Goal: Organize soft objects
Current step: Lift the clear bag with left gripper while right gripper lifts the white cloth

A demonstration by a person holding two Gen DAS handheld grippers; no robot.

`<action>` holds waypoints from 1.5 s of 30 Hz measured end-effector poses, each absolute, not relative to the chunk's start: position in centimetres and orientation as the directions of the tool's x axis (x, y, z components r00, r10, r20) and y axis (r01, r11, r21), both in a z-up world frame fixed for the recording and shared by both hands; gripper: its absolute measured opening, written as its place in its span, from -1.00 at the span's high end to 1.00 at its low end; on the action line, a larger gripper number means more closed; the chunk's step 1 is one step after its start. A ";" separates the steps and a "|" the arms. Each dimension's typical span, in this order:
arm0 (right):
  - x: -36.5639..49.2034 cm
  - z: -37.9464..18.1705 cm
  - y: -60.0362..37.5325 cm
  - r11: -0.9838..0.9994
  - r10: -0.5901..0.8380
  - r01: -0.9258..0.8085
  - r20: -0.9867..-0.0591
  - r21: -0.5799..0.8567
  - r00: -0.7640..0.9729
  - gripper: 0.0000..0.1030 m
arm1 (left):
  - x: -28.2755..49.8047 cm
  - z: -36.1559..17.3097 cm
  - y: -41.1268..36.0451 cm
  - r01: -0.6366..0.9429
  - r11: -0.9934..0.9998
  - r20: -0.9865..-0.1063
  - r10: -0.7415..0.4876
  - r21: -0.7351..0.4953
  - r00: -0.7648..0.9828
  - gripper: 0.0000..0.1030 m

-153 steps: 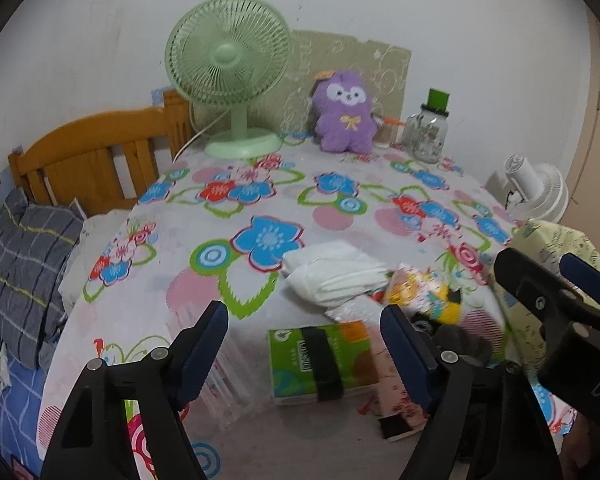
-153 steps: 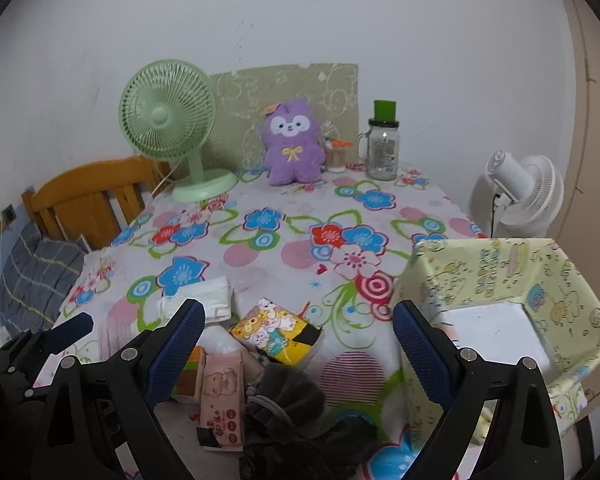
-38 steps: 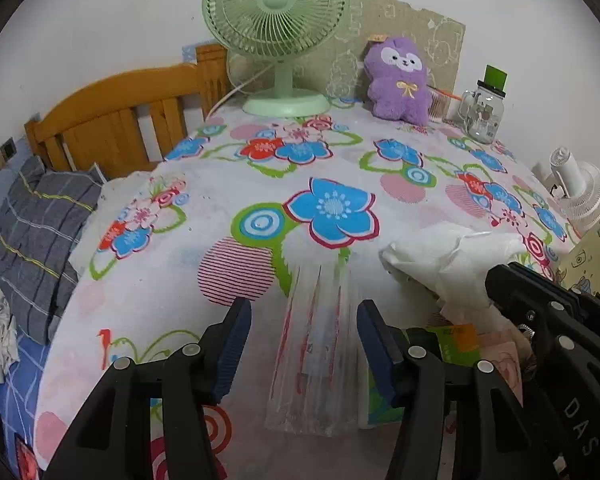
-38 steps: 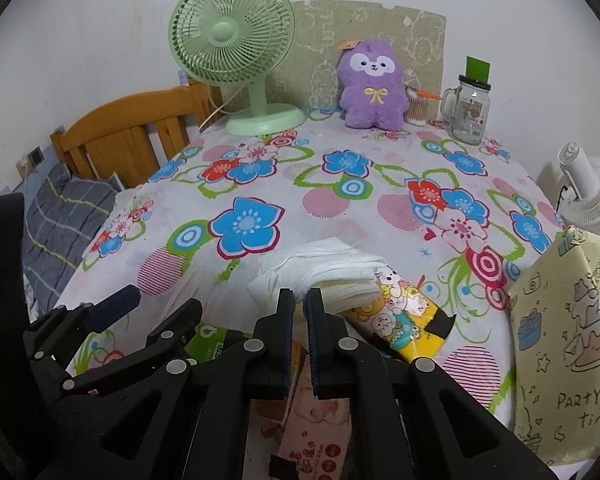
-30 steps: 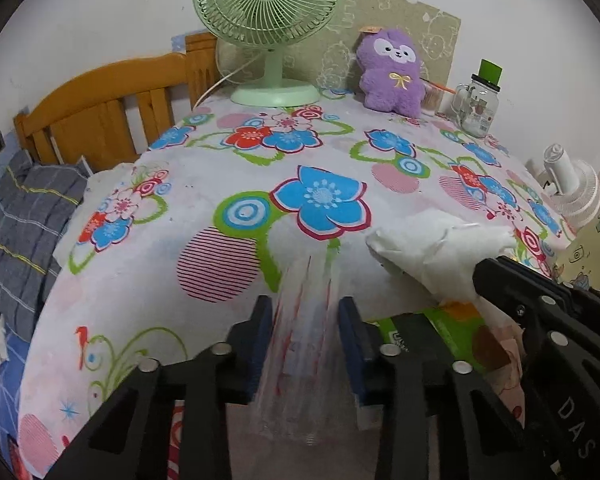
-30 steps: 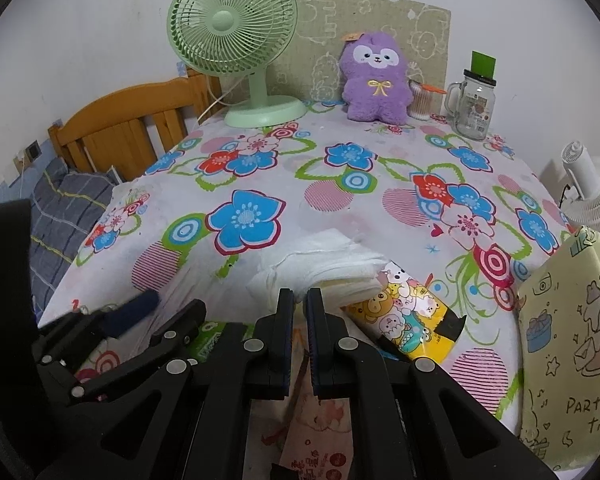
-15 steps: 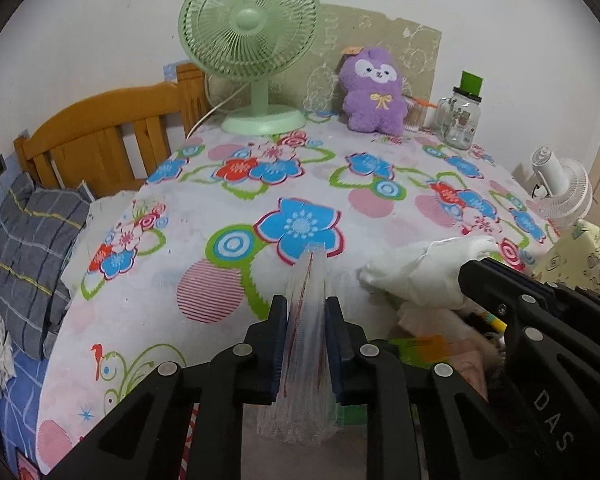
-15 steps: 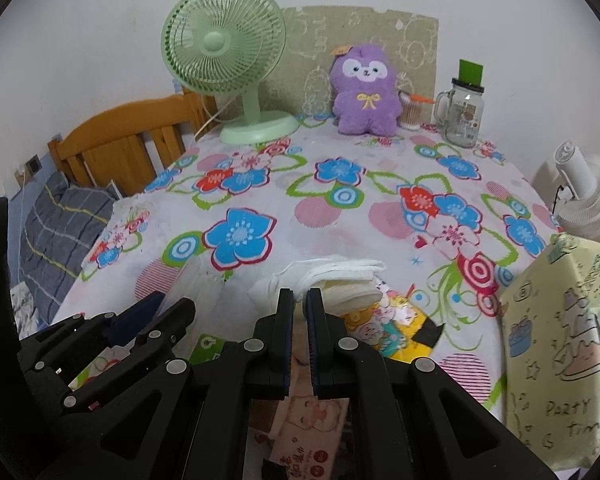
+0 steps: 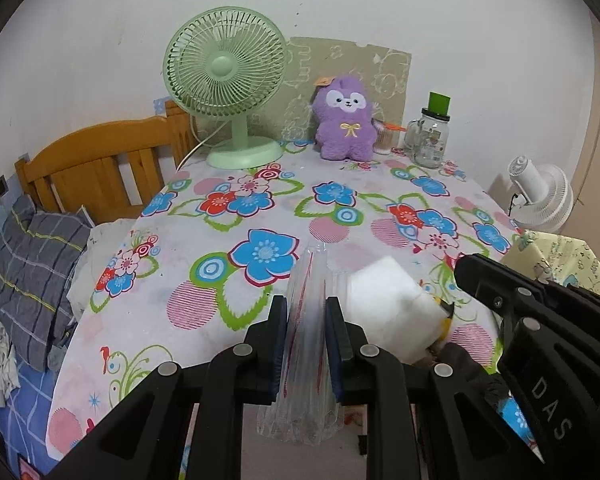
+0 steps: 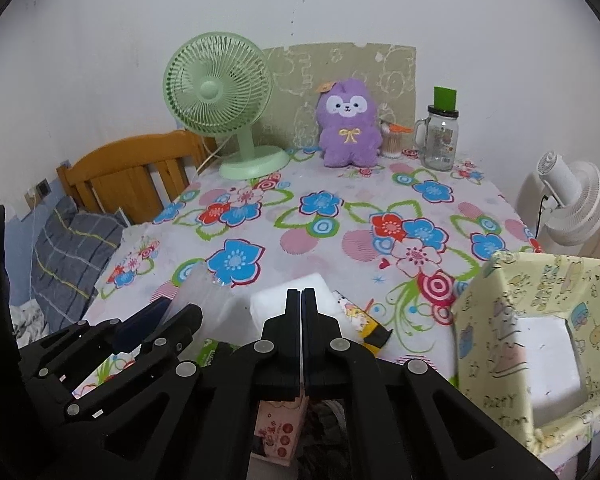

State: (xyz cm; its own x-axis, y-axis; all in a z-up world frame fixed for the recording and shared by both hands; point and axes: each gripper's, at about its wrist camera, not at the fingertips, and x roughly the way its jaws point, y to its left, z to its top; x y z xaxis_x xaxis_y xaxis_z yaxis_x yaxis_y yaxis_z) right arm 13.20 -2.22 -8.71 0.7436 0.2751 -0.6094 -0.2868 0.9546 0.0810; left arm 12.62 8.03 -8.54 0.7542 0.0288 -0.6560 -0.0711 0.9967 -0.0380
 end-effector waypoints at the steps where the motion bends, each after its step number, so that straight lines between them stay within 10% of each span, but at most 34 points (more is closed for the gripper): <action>1: 13.1 -8.7 -2.4 0.953 0.279 -0.290 -0.611 0.083 0.741 0.94 | 12.6 -8.6 8.0 -0.074 0.997 -0.657 0.032 -0.036 0.753 0.67; 6: 13.2 -9.6 -2.4 0.944 0.300 -0.316 -0.632 0.091 0.714 0.86 | 12.6 -9.7 7.9 -0.078 0.996 -0.676 0.036 -0.032 0.736 0.67; 8: 13.6 -10.2 -1.9 0.946 0.283 -0.318 -0.656 0.070 0.699 0.54 | 12.7 -10.1 8.0 -0.076 0.997 -0.680 0.035 -0.030 0.733 0.67; 10: 13.8 -10.5 -1.8 0.940 0.303 -0.329 -0.656 0.088 0.691 -0.34 | 13.0 -10.5 8.1 -0.074 0.997 -0.685 0.035 -0.028 0.728 0.67; 14: 14.3 -10.9 -1.5 0.946 0.288 -0.315 -0.631 0.072 0.721 -0.51 | 13.7 -11.3 8.5 -0.079 0.997 -0.698 0.040 -0.024 0.715 0.67; 27: 18.8 -15.0 0.0 0.955 0.236 -0.289 -0.738 0.058 0.632 -0.50 | 16.1 -13.8 9.8 -0.072 0.996 -0.737 0.016 -0.044 0.675 0.67; 34: 18.4 -14.9 0.6 0.947 0.256 -0.315 -0.742 0.064 0.619 0.56 | 16.3 -13.7 9.0 -0.041 0.998 -0.740 -0.011 -0.052 0.672 0.67; 45: 16.5 -11.9 -1.0 0.946 0.279 -0.315 -0.695 0.080 0.663 0.78 | 14.8 -11.0 7.5 -0.029 0.999 -0.700 -0.003 -0.033 0.714 0.67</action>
State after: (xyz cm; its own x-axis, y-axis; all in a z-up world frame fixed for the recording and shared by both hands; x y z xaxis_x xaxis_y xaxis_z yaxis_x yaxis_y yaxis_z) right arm 16.49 -0.97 -11.92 0.6626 0.2794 -0.6949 -0.3149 0.9457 0.0800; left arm 14.77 7.47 -10.95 0.7144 -0.0025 -0.6998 -0.0286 0.9991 -0.0328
